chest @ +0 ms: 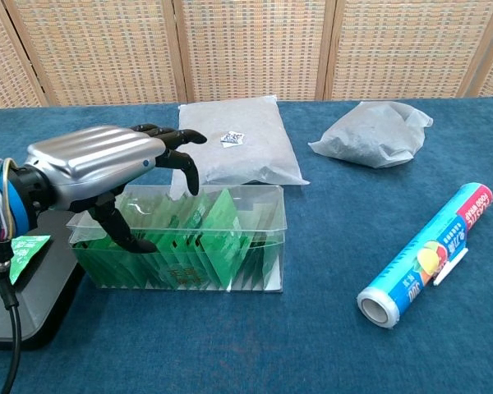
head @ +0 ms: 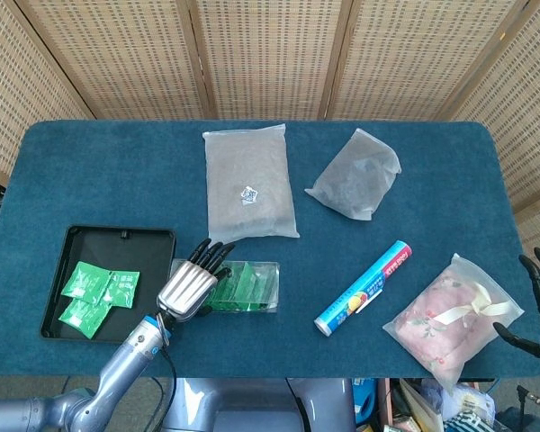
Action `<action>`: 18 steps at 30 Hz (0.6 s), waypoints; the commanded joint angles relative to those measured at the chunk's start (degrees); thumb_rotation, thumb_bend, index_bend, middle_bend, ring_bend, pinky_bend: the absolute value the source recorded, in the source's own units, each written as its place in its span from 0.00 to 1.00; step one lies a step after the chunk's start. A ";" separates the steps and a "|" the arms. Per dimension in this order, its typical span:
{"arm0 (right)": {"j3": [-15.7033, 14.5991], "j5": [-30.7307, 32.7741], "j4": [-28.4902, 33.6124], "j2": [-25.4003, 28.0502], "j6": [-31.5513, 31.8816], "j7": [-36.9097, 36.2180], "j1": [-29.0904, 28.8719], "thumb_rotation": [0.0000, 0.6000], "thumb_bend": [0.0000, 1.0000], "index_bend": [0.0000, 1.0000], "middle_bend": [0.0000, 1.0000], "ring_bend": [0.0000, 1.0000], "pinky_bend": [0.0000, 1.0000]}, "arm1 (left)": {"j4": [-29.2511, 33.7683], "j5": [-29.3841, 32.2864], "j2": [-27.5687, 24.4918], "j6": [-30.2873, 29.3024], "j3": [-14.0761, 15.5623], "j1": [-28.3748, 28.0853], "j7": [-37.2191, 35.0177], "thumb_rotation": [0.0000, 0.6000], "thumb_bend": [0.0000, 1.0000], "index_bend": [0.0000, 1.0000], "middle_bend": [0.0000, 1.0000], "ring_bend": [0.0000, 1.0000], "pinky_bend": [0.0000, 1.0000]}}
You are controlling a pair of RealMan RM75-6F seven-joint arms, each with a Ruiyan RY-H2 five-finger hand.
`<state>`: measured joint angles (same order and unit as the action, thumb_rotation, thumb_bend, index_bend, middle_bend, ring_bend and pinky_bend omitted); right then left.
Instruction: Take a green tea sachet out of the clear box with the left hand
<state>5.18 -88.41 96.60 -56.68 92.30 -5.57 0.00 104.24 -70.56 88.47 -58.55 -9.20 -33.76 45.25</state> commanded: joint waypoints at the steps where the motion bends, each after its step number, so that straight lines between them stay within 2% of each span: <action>1: 0.03 0.08 -0.04 0.01 -0.04 -0.07 -0.01 1.00 0.00 0.00 0.00 0.00 0.00 | -0.20 0.74 0.31 -0.13 0.20 -0.45 0.19 1.00 0.26 0.36 0.00 0.00 0.00; 4: -0.01 0.16 -0.10 -0.01 -0.30 -0.15 -0.10 1.00 0.00 0.00 0.00 0.00 0.00 | -0.25 1.36 0.54 -0.32 0.40 -0.81 0.39 1.00 0.32 0.38 0.00 0.00 0.00; 18: -0.08 0.15 -0.07 0.01 -0.58 -0.26 -0.23 1.00 0.00 0.00 0.00 0.00 0.00 | 0.67 3.29 -0.34 -1.58 0.90 -2.02 -0.78 1.00 0.44 0.40 0.00 0.00 0.00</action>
<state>5.10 -88.26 96.53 -56.67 91.71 -5.84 -0.22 104.87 -67.44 88.21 -60.13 -8.35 -35.67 44.52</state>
